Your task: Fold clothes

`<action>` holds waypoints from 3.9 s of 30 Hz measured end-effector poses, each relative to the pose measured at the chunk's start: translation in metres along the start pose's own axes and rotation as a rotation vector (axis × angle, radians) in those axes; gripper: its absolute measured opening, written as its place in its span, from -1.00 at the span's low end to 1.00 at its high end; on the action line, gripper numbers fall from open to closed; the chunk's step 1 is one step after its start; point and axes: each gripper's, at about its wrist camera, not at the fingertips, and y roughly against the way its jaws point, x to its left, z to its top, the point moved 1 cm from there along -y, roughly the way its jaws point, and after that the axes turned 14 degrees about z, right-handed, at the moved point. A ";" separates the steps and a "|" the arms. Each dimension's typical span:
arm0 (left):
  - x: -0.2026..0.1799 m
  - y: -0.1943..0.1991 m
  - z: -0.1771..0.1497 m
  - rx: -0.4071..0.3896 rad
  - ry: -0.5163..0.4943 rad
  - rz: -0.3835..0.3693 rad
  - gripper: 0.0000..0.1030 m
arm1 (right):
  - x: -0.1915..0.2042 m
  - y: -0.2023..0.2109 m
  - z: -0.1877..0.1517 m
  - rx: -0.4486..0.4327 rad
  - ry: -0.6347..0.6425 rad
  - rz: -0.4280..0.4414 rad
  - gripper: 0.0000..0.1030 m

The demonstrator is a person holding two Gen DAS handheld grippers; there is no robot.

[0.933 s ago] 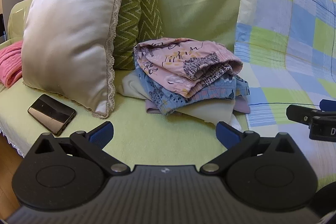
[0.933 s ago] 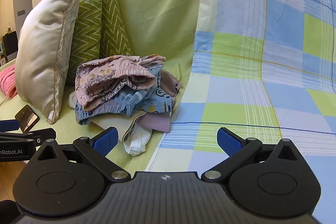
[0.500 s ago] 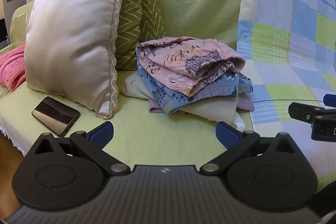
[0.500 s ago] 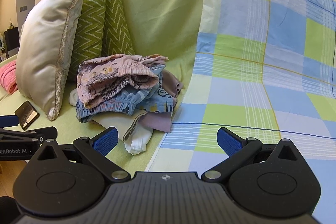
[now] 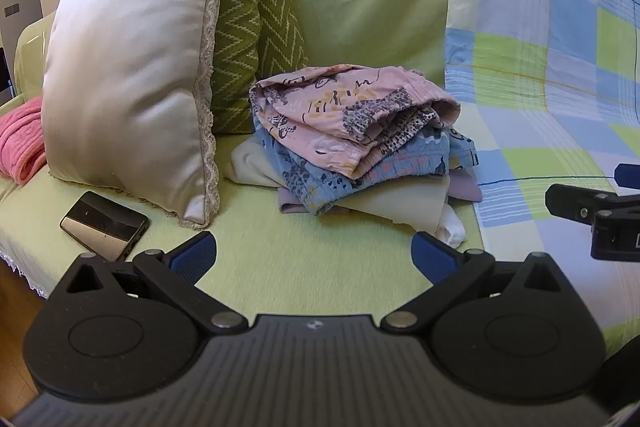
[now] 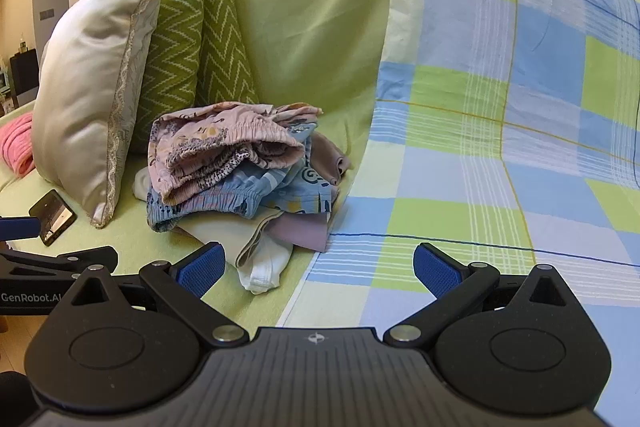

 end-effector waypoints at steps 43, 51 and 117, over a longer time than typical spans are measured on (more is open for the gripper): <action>-0.006 -0.002 -0.002 0.010 -0.027 -0.008 0.99 | 0.003 -0.002 0.000 0.020 0.023 -0.003 1.00; -0.007 -0.002 -0.002 0.013 -0.033 -0.011 0.99 | 0.003 -0.002 -0.001 0.022 0.027 -0.004 1.00; -0.018 -0.098 0.113 -0.663 -0.878 -0.257 -0.85 | 0.017 -0.096 0.033 0.015 -0.191 0.418 0.08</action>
